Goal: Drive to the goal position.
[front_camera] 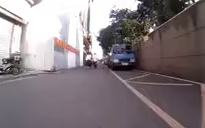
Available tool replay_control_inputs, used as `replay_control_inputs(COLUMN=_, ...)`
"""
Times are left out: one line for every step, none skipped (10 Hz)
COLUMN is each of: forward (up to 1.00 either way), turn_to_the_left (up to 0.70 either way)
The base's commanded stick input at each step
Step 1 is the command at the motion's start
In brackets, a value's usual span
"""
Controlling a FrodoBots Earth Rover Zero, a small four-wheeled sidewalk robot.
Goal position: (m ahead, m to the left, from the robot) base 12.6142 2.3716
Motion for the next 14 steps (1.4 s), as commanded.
replay_control_inputs(forward=0.45, turn_to_the_left=0.00)
replay_control_inputs(forward=0.45, turn_to_the_left=0.00)
replay_control_inputs(forward=0.45, turn_to_the_left=0.00)
replay_control_inputs(forward=0.45, turn_to_the_left=0.00)
replay_control_inputs(forward=0.45, turn_to_the_left=0.00)
replay_control_inputs(forward=0.45, turn_to_the_left=0.00)
replay_control_inputs(forward=0.45, turn_to_the_left=0.00)
replay_control_inputs(forward=0.45, turn_to_the_left=0.00)
replay_control_inputs(forward=0.45, turn_to_the_left=0.00)
replay_control_inputs(forward=0.45, turn_to_the_left=0.00)
replay_control_inputs(forward=0.45, turn_to_the_left=0.00)
replay_control_inputs(forward=0.45, turn_to_the_left=0.00)
replay_control_inputs(forward=0.45, turn_to_the_left=0.00)
replay_control_inputs(forward=0.45, turn_to_the_left=0.00)
